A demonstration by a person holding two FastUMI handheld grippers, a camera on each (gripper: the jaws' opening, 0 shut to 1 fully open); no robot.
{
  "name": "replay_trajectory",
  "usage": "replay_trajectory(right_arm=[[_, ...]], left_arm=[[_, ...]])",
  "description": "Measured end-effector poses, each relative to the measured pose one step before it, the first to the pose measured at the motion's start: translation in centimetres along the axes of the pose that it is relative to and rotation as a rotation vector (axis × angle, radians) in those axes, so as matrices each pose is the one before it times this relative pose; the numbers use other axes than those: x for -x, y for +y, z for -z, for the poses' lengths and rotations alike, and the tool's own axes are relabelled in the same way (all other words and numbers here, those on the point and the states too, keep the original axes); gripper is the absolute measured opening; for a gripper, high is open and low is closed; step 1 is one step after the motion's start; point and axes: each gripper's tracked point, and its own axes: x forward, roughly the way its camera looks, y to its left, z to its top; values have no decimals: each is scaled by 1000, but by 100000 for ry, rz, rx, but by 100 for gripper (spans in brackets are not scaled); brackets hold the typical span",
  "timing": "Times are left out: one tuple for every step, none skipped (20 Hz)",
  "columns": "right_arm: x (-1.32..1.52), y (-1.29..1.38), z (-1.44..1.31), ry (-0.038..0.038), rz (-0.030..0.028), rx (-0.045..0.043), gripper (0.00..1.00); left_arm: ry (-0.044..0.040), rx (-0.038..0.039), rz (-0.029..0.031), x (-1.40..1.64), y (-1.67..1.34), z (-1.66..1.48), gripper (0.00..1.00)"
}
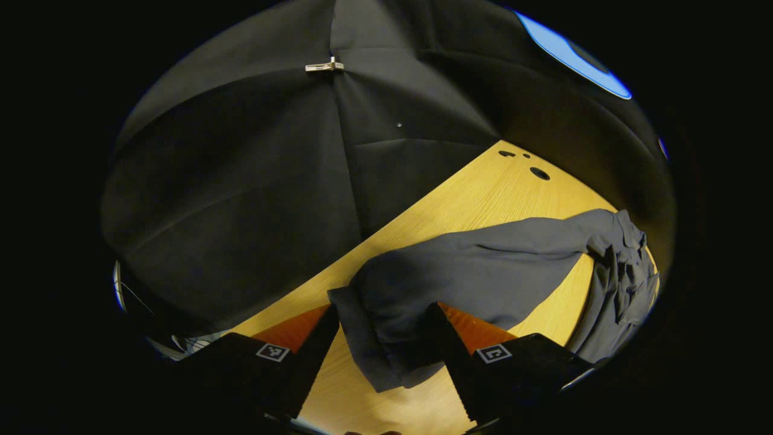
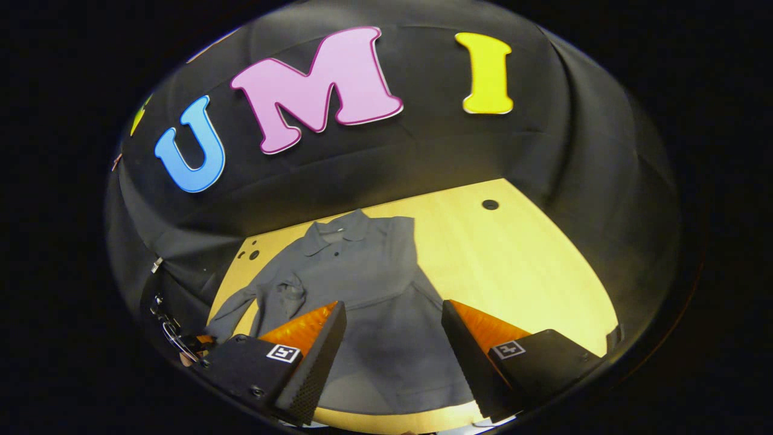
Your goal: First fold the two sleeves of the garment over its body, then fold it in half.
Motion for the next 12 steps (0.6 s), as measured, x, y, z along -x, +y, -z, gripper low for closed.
replay_trajectory(right_arm=[[984, -926, 268, -476, 1311, -534, 98], [776, -514, 164, -226, 560, -513, 98], [633, -625, 79, -445, 886, -228, 99], [567, -587, 21, -963, 1138, -135, 99], [237, -517, 96, -478, 1085, -58, 98], [6, -331, -30, -511, 717, 163, 98], [-135, -68, -113, -538, 73, 479, 99], [-199, -36, -157, -528, -249, 570, 99], [-117, 165, -245, -358, -716, 368, 99], [-203, 103, -152, -212, -784, 427, 99], [-209, 73, -126, -163, -770, 435, 99], [-338, 99, -99, -47, -781, 388, 99]], left_arm=[[1146, -1071, -553, -369, -99, 112, 92], [1593, -911, -422, -194, -96, 264, 92], [106, -760, -266, -34, -179, -66, 92], [-570, -1243, 40, -149, -72, -140, 98], [538, -1264, 516, 42, -125, 39, 98], [7, -482, 488, 49, -162, 138, 96], [153, 572, 1739, -130, -209, -108, 95], [13, 483, 872, 11, -260, -8, 87], [-275, -136, 681, -94, -228, 50, 80], [-436, -968, 914, -81, -404, 24, 77], [-833, -1271, 881, -71, -329, -97, 74], [-637, -1457, 1247, -111, -399, 31, 66]])
